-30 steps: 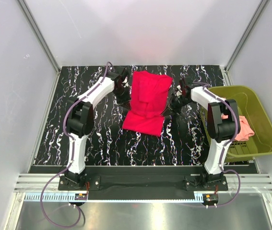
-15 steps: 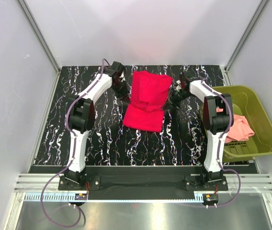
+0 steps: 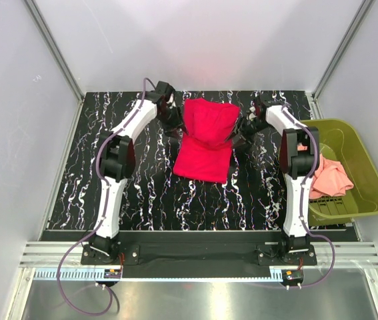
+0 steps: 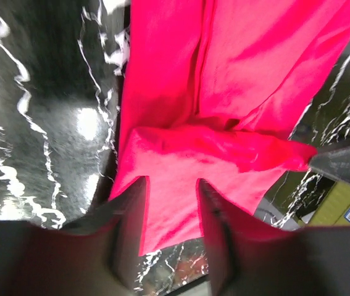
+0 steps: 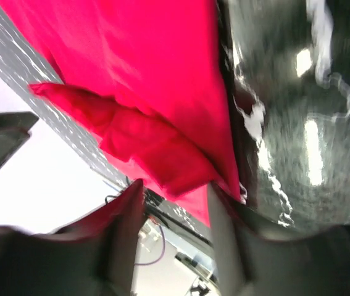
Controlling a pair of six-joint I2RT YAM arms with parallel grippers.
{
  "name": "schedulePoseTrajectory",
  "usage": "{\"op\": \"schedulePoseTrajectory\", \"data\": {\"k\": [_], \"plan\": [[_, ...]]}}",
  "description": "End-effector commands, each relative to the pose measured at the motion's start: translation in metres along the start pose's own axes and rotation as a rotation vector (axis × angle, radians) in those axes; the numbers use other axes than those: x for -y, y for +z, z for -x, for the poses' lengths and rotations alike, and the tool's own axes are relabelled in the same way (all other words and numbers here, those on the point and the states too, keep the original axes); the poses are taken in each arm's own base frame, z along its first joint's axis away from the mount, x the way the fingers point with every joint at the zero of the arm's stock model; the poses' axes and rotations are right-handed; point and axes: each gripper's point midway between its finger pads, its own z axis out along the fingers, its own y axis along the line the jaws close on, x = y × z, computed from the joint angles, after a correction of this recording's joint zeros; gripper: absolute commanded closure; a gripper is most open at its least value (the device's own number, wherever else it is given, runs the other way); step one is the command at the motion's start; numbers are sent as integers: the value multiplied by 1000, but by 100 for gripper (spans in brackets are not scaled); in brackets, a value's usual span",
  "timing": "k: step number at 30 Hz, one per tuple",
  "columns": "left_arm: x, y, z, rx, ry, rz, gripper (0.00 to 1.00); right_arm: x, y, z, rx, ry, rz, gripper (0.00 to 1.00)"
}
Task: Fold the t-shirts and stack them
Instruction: Fold the tshirt
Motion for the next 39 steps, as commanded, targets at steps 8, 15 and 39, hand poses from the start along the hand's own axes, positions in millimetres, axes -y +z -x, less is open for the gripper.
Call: {"op": "schedulePoseTrajectory", "data": {"k": [8, 15, 39], "plan": [[-27, -85, -1, 163, 222, 78, 28, -9, -45, 21, 107, -113, -138, 26], [-44, -62, -78, 21, 249, -92, 27, 2, -46, -62, 41, -181, -101, 21], [-59, -12, -126, -128, 137, -133, 43, 57, 26, -122, -80, -121, -66, 40]]}}
